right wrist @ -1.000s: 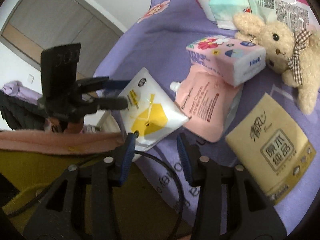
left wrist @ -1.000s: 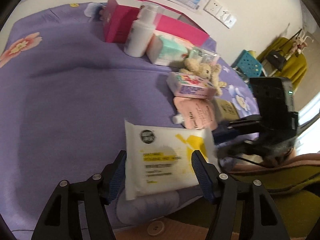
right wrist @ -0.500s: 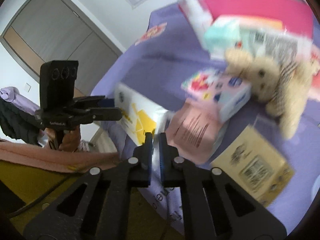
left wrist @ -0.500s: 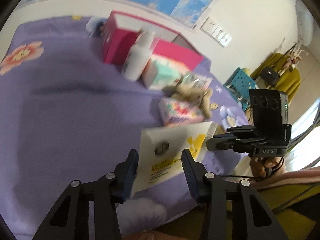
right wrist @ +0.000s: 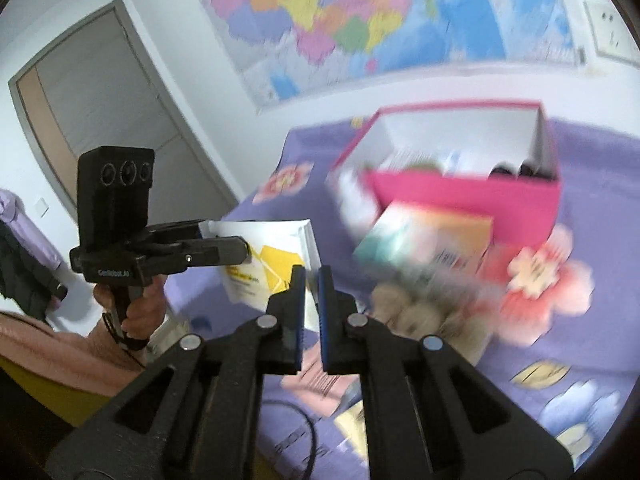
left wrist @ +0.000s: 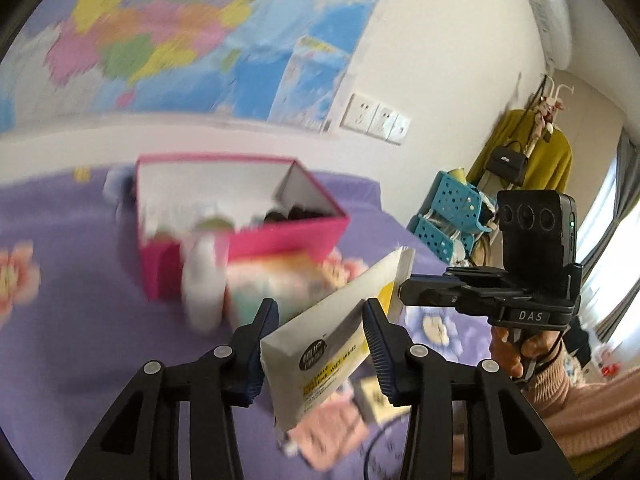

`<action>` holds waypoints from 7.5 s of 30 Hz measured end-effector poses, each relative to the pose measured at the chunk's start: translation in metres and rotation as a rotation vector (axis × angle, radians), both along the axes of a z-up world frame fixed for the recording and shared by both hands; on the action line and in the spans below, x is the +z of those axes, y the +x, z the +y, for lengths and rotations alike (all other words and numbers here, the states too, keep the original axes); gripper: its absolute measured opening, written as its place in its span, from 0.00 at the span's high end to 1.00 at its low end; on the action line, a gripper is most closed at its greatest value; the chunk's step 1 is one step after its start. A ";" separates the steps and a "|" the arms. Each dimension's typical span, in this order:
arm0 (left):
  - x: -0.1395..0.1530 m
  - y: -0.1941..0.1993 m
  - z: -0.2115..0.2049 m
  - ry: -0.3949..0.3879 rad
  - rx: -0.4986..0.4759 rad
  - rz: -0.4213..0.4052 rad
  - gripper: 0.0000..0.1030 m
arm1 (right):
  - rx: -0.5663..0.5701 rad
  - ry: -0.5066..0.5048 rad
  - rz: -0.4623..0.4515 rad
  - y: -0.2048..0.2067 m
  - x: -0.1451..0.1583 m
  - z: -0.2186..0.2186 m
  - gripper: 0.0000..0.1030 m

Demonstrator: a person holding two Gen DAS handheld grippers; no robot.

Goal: Organize soft objects

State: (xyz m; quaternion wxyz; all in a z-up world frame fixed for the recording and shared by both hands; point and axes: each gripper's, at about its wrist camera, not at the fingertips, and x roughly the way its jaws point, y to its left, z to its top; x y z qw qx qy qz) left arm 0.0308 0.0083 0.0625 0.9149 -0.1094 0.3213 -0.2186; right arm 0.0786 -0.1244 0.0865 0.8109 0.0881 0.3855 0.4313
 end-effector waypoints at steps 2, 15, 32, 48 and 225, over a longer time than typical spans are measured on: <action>0.010 0.014 -0.005 0.018 -0.003 -0.014 0.57 | -0.031 0.008 -0.019 0.013 0.008 -0.004 0.93; 0.031 0.134 -0.024 0.091 0.006 0.036 0.59 | -0.172 0.075 -0.030 0.114 0.021 -0.036 0.95; 0.014 0.087 -0.023 0.144 0.024 -0.036 0.57 | -0.148 -0.025 0.108 0.109 -0.035 -0.043 0.53; -0.071 0.065 -0.018 0.134 0.040 0.225 0.53 | -0.110 -0.050 0.263 0.113 -0.092 -0.036 0.90; -0.007 0.084 -0.037 0.081 0.029 0.041 0.40 | -0.258 0.038 0.080 0.107 -0.007 -0.069 0.58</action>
